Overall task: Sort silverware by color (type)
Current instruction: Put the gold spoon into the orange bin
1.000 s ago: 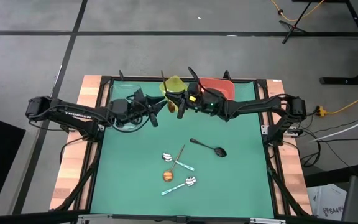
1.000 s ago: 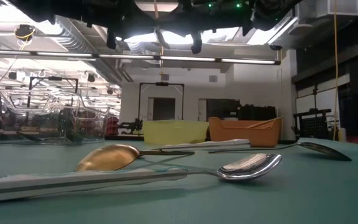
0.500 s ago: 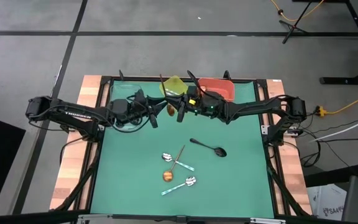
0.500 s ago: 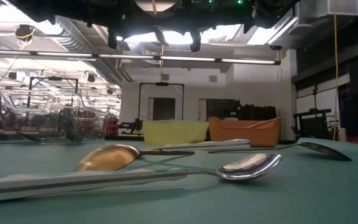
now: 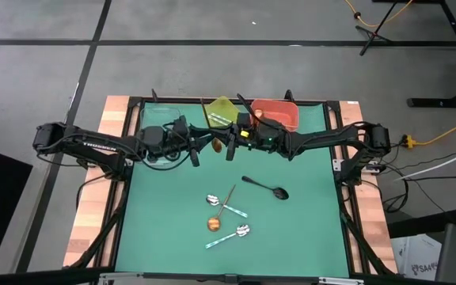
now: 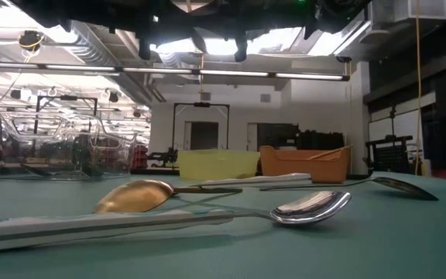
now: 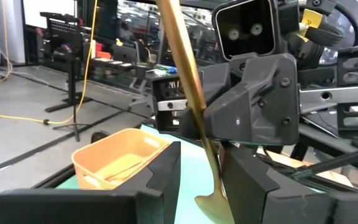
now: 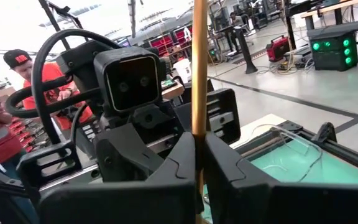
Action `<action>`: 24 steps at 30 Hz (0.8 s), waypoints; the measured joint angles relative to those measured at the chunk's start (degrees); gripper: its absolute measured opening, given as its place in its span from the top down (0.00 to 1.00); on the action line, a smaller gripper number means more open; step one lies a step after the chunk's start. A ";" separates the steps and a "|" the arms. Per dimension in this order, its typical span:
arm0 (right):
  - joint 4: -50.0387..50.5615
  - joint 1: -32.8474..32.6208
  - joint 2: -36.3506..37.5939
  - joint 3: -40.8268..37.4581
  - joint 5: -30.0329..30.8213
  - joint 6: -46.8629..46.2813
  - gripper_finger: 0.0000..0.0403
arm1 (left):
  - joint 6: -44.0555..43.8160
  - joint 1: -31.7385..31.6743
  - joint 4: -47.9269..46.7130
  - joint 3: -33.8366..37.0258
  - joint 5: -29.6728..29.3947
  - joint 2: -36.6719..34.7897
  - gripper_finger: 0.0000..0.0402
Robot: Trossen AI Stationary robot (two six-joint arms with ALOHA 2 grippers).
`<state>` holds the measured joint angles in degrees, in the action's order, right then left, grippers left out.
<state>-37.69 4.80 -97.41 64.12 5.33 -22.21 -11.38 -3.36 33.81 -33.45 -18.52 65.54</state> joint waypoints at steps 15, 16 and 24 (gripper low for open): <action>0.00 0.07 0.00 0.00 0.15 0.17 0.99 | -0.17 0.00 0.07 0.00 -0.88 0.02 0.96; -0.02 0.08 0.00 0.00 0.21 0.17 0.99 | -0.22 0.00 0.07 0.00 -1.17 0.02 0.97; 0.02 0.09 0.00 0.00 0.21 0.13 0.99 | -0.17 0.00 0.05 0.00 -1.89 0.02 0.99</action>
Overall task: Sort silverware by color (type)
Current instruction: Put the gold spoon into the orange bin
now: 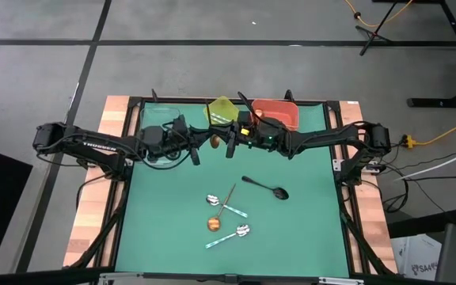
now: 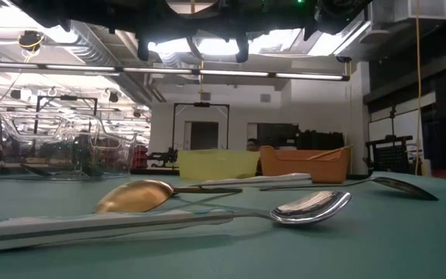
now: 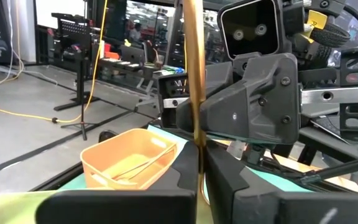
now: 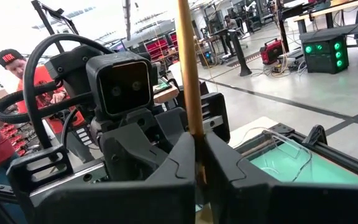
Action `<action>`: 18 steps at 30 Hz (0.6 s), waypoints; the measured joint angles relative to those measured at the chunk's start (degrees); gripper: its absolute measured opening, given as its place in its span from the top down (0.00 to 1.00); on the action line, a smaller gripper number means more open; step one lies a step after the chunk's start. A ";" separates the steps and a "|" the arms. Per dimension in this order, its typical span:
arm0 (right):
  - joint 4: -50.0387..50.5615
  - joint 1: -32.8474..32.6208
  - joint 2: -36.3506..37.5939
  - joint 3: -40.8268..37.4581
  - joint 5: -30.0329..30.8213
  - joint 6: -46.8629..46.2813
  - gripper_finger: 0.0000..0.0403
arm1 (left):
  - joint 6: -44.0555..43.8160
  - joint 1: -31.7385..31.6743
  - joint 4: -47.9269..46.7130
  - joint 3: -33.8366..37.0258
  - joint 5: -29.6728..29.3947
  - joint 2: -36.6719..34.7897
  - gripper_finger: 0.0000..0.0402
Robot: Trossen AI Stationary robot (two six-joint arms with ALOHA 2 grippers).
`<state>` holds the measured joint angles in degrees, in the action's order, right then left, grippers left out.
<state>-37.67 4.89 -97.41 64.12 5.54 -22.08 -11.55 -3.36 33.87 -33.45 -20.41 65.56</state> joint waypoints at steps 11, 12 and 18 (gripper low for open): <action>0.13 0.00 0.00 0.00 0.00 0.46 0.99 | 0.13 0.00 0.00 -0.02 0.01 0.00 0.99; 0.15 0.00 0.00 0.00 0.00 1.17 0.99 | 0.15 0.00 0.00 0.00 0.01 0.00 0.99; 0.36 0.00 0.01 0.00 -0.11 1.72 0.98 | 0.16 0.00 -0.03 0.00 -0.01 0.02 0.99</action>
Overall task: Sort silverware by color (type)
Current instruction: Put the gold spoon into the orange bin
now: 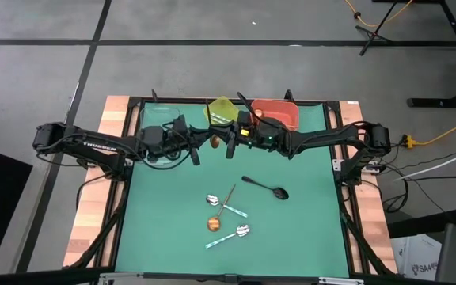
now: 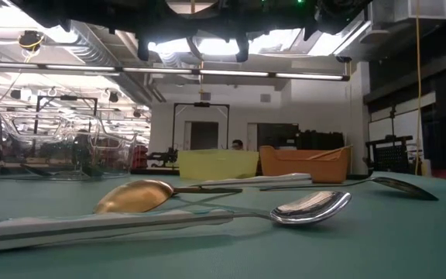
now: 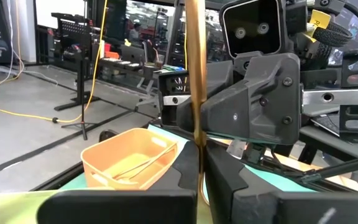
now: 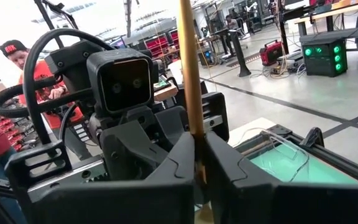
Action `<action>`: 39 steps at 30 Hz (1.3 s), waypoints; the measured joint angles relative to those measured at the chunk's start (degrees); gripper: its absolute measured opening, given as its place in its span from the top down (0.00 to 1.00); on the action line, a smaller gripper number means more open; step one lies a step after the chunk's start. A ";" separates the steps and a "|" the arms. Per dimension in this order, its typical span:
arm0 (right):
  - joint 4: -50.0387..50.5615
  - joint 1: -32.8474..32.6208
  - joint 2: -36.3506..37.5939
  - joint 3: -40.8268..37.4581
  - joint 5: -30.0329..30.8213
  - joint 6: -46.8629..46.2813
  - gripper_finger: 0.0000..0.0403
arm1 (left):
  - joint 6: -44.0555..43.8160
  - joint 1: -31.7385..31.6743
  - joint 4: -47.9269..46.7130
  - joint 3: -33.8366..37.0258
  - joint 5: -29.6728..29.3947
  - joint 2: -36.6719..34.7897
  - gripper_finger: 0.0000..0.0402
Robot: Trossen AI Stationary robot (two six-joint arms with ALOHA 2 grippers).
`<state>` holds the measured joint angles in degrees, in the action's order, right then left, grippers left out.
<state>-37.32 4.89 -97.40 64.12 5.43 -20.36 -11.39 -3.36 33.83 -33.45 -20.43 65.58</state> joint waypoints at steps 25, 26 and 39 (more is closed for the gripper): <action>33.89 0.00 11.14 -0.02 0.31 25.93 0.71 | -4.97 0.00 -7.29 -0.02 1.10 0.02 0.98; 36.35 0.00 11.88 -0.02 0.51 28.02 0.71 | -5.84 0.00 -8.14 -0.02 1.56 0.02 0.98; 49.88 -1.91 13.66 -0.02 -3.16 46.15 0.71 | -24.75 0.01 -23.30 -0.02 13.47 0.00 0.97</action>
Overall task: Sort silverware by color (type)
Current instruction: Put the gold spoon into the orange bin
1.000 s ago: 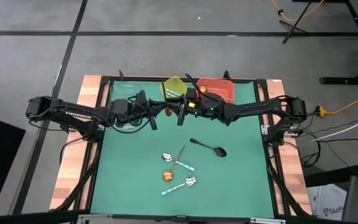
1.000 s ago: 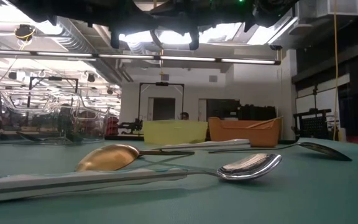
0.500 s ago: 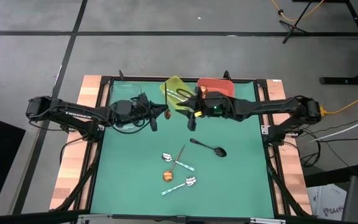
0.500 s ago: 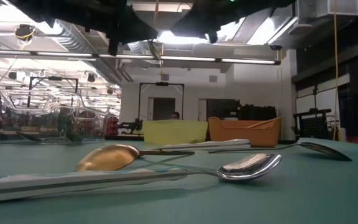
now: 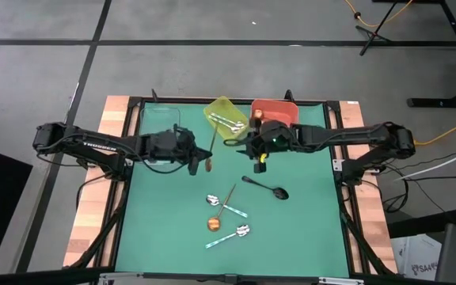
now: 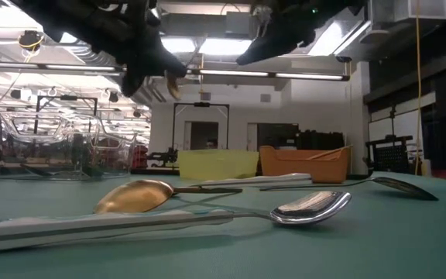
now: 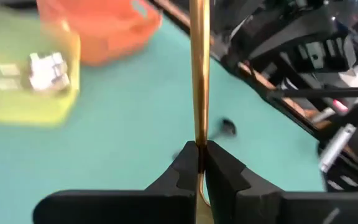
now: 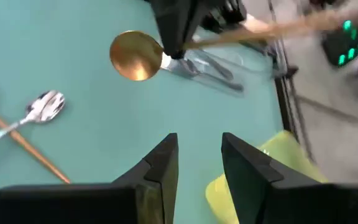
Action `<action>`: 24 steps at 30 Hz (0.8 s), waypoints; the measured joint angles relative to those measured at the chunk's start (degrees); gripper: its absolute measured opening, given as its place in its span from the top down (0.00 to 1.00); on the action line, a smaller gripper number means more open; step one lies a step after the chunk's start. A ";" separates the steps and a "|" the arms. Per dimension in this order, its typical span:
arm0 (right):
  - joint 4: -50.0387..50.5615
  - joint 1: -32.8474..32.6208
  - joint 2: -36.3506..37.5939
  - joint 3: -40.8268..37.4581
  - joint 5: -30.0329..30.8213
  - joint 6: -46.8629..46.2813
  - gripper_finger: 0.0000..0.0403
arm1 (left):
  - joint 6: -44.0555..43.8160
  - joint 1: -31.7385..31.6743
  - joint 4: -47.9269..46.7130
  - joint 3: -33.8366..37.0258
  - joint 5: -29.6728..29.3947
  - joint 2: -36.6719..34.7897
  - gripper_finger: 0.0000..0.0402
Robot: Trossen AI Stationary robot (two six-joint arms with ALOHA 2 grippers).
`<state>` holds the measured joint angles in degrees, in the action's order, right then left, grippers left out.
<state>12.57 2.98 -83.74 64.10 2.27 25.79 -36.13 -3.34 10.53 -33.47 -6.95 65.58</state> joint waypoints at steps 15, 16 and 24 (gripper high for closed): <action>-15.80 -12.52 -4.08 0.07 10.70 26.35 0.71 | -17.16 0.07 -2.59 0.00 14.12 0.00 0.97; -15.98 -12.75 -4.76 0.03 11.02 27.56 0.71 | -18.21 0.14 -2.60 0.00 14.43 0.00 0.97; -25.75 -12.71 -11.96 -0.03 13.60 35.09 0.71 | -19.45 1.04 -2.53 0.00 14.59 0.00 0.97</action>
<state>-13.18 -9.74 -95.71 64.06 15.87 60.88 -55.58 -2.30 8.00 -33.47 7.64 65.58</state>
